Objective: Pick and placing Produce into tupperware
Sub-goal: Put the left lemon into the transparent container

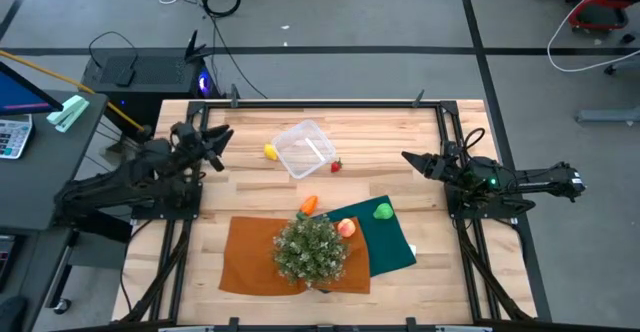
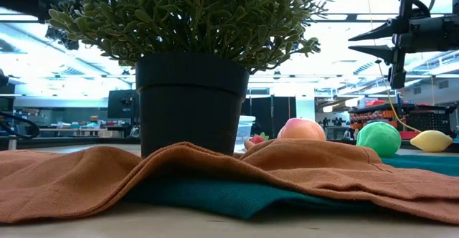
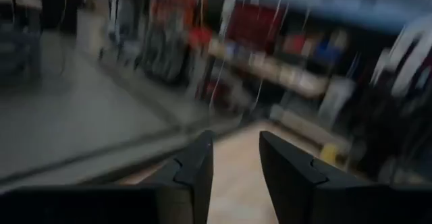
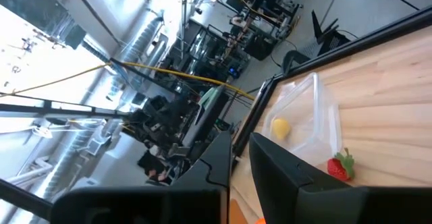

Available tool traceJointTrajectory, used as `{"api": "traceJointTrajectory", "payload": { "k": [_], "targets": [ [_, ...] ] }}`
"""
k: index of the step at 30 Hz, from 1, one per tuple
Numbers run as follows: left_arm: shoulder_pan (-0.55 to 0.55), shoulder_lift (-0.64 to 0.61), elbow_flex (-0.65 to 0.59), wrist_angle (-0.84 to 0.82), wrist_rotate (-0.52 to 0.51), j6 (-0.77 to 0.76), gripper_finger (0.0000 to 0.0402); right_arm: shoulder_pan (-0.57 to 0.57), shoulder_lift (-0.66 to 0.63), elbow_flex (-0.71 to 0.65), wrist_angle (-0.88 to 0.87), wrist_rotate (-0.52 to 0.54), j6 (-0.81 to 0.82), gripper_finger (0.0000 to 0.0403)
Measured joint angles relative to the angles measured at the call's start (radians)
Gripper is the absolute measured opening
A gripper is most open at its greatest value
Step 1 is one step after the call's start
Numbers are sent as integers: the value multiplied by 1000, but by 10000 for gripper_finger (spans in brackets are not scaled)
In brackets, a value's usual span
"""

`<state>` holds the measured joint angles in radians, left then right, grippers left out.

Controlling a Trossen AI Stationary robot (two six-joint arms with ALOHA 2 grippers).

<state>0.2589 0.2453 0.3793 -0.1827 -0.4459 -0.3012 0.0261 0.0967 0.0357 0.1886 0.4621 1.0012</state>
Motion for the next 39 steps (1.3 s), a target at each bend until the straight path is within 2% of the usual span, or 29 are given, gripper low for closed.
{"api": "traceJointTrajectory", "payload": {
  "k": [4, 8, 14, 20, 26, 32, 39],
  "targets": [
    [82, 150, 134, -323, 121, 30, 143, 0, 0, 0, -3, 0, -1, 25],
    [164, 295, 171, -441, 243, 85, 146, 0, 0, 0, -18, 0, -1, 27],
    [233, 488, 170, -416, 260, 183, 136, 0, 3, 0, -25, 0, -1, 28],
    [248, 634, 170, -378, 257, 340, 123, 0, 3, 0, -33, 0, -3, 28],
    [229, 720, 170, -259, 260, 324, 125, 0, 9, 0, -41, -1, -7, 28],
    [225, 813, 170, -115, 343, 497, 139, 0, 24, 0, -42, -1, -6, 28],
    [274, 895, 170, -107, 342, 519, 193, 0, 34, 0, -42, -2, 1, 28]
  ]
}}
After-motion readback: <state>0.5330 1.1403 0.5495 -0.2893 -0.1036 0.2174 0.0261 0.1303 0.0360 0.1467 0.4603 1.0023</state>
